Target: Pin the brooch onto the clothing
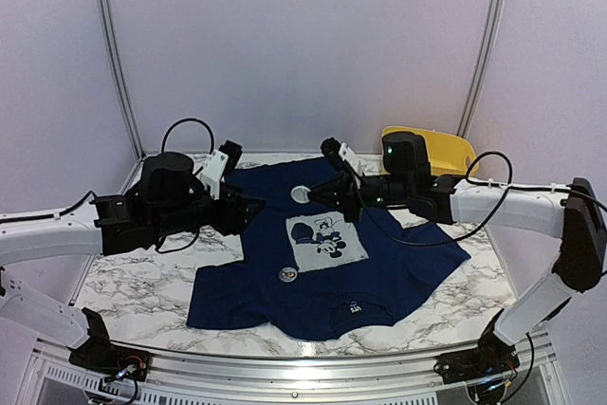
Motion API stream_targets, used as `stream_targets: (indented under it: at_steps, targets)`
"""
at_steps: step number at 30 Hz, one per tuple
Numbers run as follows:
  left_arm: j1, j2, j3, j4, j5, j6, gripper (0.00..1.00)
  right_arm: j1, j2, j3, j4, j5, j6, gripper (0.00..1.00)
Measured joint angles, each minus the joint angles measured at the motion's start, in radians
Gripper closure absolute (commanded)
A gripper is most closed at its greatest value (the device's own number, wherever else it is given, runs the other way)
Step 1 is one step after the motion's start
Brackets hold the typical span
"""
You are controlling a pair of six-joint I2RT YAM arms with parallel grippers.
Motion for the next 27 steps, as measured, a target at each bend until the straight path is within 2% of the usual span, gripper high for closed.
stream_targets:
  at_steps: [3, 9, 16, 22, 27]
  targets:
    - [0.066, 0.032, -0.105, -0.034, -0.033, -0.111, 0.51, -0.001, 0.032, -0.065, 0.037, 0.086, 0.003, 1.0]
    - [0.082, 0.172, -0.255, -0.101, -0.048, -0.258, 0.55, -0.001, 0.164, -0.129, 0.137, 0.18, 0.029, 1.0]
    - [0.083, 0.191, -0.323, -0.181, -0.114, -0.426, 0.53, -0.001, 0.267, -0.141, 0.2, 0.214, 0.043, 1.0]
    - [0.079, 0.11, -0.398, -0.23, -0.221, -0.589, 0.51, -0.007, 0.271, -0.141, 0.226, 0.234, 0.021, 1.0]
    - [0.065, 0.057, -0.409, -0.291, -0.298, -0.574, 0.43, -0.016, 0.288, -0.129, 0.217, 0.234, -0.005, 1.0]
